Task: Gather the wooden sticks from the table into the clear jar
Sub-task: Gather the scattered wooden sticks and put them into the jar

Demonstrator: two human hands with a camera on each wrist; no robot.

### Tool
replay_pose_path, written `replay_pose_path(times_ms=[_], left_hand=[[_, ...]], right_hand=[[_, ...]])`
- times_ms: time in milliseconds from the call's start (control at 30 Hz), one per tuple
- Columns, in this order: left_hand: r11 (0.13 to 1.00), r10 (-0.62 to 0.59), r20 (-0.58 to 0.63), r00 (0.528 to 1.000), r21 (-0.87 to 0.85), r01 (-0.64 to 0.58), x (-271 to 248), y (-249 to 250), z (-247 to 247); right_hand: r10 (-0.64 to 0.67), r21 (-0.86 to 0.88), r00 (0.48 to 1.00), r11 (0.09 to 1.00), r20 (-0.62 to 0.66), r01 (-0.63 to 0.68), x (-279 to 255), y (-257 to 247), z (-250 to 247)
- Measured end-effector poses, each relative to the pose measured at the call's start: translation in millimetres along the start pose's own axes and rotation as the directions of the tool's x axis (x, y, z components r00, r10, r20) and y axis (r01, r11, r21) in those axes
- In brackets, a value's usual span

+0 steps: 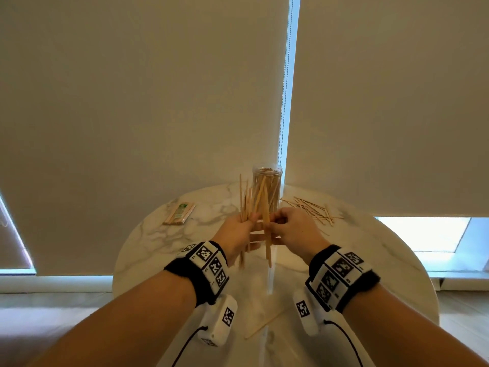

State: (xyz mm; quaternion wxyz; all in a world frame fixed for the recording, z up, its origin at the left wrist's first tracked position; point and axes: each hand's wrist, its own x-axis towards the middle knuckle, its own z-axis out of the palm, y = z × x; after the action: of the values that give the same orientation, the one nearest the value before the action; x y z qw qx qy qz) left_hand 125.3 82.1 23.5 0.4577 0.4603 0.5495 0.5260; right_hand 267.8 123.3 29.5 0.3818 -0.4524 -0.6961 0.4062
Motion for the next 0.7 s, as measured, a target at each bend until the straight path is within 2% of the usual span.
replay_pose_path(times_ms=[133, 200, 267, 367, 400, 467, 533, 600, 700], left_hand=[[0.999, 0.015, 0.023, 1.000, -0.050, -0.013, 2.0, 0.9, 12.4], [0.999, 0.002, 0.011, 1.000, -0.036, -0.002, 5.0, 0.4, 10.9], [1.000, 0.008, -0.048, 0.999, 0.005, -0.008, 7.7, 0.4, 6.1], [0.996, 0.046, -0.210, 0.977, 0.082, -0.029, 12.1, 0.8, -7.9], [0.996, 0.049, -0.243, 0.969, 0.080, -0.030, 14.3, -0.3, -14.1], [1.000, 0.015, -0.256, 0.966, 0.021, -0.010, 15.7, -1.7, -25.6], [0.999, -0.029, -0.237, 0.971, -0.036, 0.021, 13.4, -2.5, -32.0], [0.997, -0.063, -0.229, 0.971, -0.057, 0.051, 9.0, -3.2, -33.6], [0.993, -0.101, -0.198, 0.975, -0.080, 0.086, 3.7, -6.4, -34.7]], right_hand=[[-0.109, -0.175, 0.993, 0.979, -0.041, 0.100, 2.0, -1.2, 11.2], [-0.129, -0.200, 0.991, 0.971, 0.019, 0.131, -0.6, -5.5, 9.9], [-0.078, -0.176, 0.991, 0.980, 0.113, 0.097, -4.4, -8.4, 6.7], [0.040, -0.348, 0.974, 0.937, 0.222, 0.041, -12.0, -11.6, -0.5], [0.103, -0.422, 0.942, 0.906, 0.321, 0.045, -16.6, -12.6, -2.5], [0.250, -0.573, 0.814, 0.811, 0.524, 0.119, -27.6, -12.2, -2.4], [0.365, -0.681, 0.706, 0.696, 0.607, 0.225, -37.7, -6.9, 2.6], [0.408, -0.722, 0.677, 0.638, 0.613, 0.269, -42.9, 2.0, 8.9], [0.367, -0.710, 0.701, 0.645, 0.612, 0.283, -46.5, 8.8, 10.6]])
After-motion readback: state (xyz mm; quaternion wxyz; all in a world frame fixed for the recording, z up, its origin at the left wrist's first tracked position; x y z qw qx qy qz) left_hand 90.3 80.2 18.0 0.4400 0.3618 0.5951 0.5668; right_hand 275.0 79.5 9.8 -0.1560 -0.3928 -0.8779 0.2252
